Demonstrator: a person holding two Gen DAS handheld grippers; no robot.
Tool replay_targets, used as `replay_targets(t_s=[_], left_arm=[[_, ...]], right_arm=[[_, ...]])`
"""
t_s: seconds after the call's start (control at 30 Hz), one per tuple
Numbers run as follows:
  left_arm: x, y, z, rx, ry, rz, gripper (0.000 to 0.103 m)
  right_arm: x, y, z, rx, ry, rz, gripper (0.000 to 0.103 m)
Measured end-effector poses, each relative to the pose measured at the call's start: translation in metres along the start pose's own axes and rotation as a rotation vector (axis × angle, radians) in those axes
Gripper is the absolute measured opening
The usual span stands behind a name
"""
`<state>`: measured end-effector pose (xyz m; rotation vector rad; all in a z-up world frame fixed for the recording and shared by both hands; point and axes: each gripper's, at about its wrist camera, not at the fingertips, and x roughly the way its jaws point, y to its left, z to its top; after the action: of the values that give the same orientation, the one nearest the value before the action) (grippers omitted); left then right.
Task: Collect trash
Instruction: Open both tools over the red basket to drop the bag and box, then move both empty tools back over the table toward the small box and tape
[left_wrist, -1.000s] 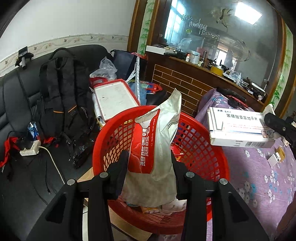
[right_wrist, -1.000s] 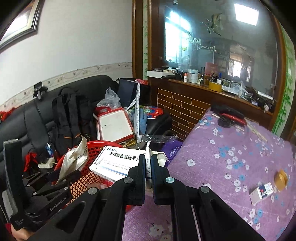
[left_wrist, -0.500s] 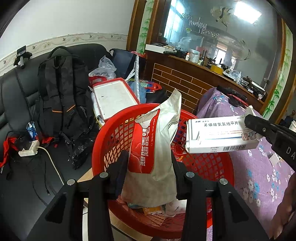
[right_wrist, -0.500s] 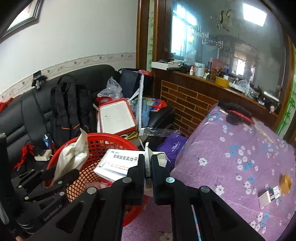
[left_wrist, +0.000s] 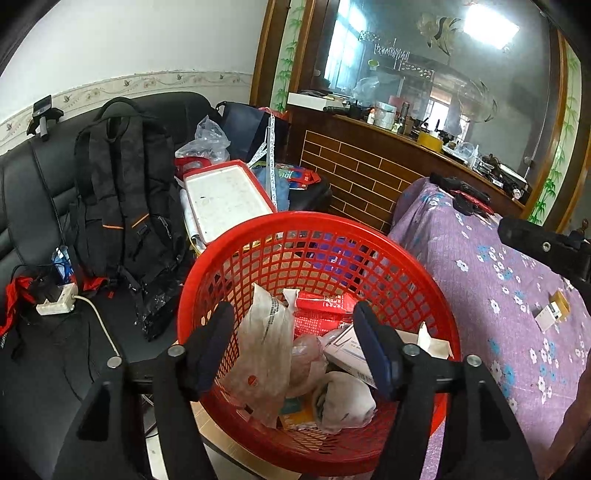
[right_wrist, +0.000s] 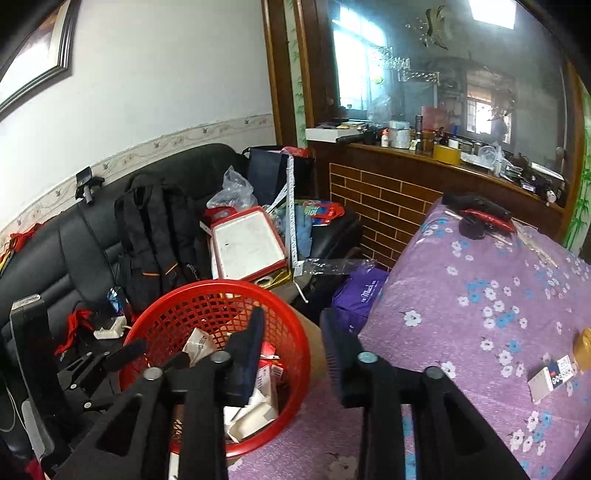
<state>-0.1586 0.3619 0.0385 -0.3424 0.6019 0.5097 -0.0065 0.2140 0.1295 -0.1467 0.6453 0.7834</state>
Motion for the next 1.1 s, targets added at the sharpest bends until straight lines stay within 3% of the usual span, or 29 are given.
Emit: replay_targets(t_s=[0.1, 0.17, 0.27, 0.37, 0.77, 0.97, 1.1], left_arm=[[-0.003, -0.002, 0.001, 0.003, -0.008, 0.001, 0.076], [-0.007, -0.005, 0.002, 0.005, -0.025, 0.001, 0.079], [-0.014, -0.01, 0.002, 0.016, -0.055, 0.005, 0.089], [-0.022, -0.017, 0.003, 0.023, -0.09, 0.029, 0.097], [-0.045, -0.064, 0.007, 0.109, -0.092, -0.025, 0.098], [-0.055, -0.13, 0.007, 0.267, -0.065, -0.095, 0.098], [-0.055, -0.199, 0.005, 0.438, 0.002, -0.199, 0.098]], right_arm=[[-0.006, -0.008, 0.0, 0.016, -0.014, -0.04, 0.063], [-0.012, -0.014, 0.0, 0.022, -0.037, -0.074, 0.086], [-0.024, -0.023, -0.003, 0.026, -0.083, -0.142, 0.101], [-0.032, -0.033, -0.005, 0.033, -0.089, -0.172, 0.103], [-0.084, -0.11, -0.026, 0.15, -0.08, -0.24, 0.103], [-0.122, -0.173, -0.037, 0.279, -0.091, -0.299, 0.103], [-0.154, -0.227, -0.05, 0.388, -0.107, -0.375, 0.103]])
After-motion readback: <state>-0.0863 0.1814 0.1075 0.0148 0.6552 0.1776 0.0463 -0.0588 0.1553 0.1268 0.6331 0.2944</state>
